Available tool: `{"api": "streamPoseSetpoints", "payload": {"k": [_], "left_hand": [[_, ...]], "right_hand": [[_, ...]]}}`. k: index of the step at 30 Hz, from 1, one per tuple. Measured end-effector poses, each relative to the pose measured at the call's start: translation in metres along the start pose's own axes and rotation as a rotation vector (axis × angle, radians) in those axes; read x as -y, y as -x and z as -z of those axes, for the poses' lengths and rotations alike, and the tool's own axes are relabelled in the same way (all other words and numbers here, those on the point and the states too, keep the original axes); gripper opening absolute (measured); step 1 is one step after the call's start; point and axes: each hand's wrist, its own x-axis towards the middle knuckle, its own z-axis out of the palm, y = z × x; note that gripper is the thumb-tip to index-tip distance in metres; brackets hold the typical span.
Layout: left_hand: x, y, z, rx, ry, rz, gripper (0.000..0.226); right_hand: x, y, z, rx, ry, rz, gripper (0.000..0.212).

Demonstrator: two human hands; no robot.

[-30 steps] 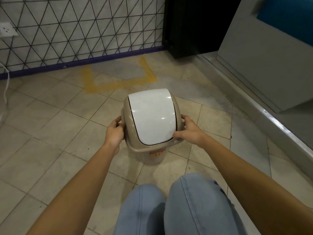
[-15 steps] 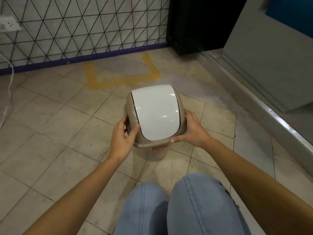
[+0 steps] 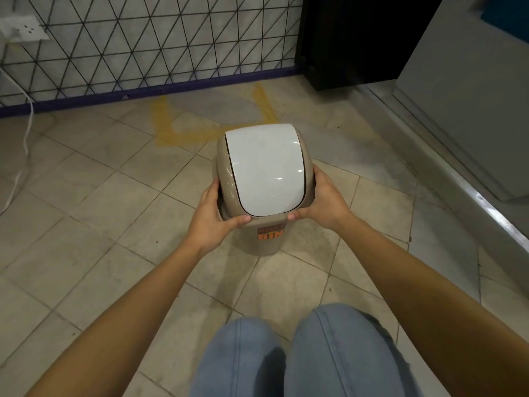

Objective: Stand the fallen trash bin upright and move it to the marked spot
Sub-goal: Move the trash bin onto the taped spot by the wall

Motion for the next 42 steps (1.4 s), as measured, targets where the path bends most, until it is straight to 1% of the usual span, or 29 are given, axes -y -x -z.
{"api": "streamPoseSetpoints", "payload": {"k": [5,15,19,31,33,37,42], "left_hand": [[0.003,-0.018,0.002,-0.033,0.010,0.004,0.107],[0.002,-0.052,0.007,-0.042,0.053,0.041,0.105],[0.002,-0.067,0.010,-0.044,0.000,0.062,0.104],[0.008,-0.095,0.013,-0.164,-0.032,0.184,0.096],[0.011,-0.099,0.014,-0.176,0.001,0.205,0.095],[0.013,-0.107,0.016,-0.184,0.094,0.176,0.092],[0.014,-0.118,0.013,-0.166,0.183,0.159,0.096]], "right_hand": [[0.003,-0.022,-0.001,0.005,-0.011,-0.003,0.118],[0.010,-0.063,0.000,0.013,-0.015,0.016,0.118],[0.013,-0.078,0.001,0.030,-0.043,0.013,0.117],[0.028,-0.116,-0.001,0.071,-0.015,0.019,0.121],[0.030,-0.124,-0.002,0.084,-0.017,0.019,0.122],[0.034,-0.139,-0.004,0.100,-0.009,0.026,0.122],[0.032,-0.150,0.001,0.117,0.014,0.029,0.122]]}}
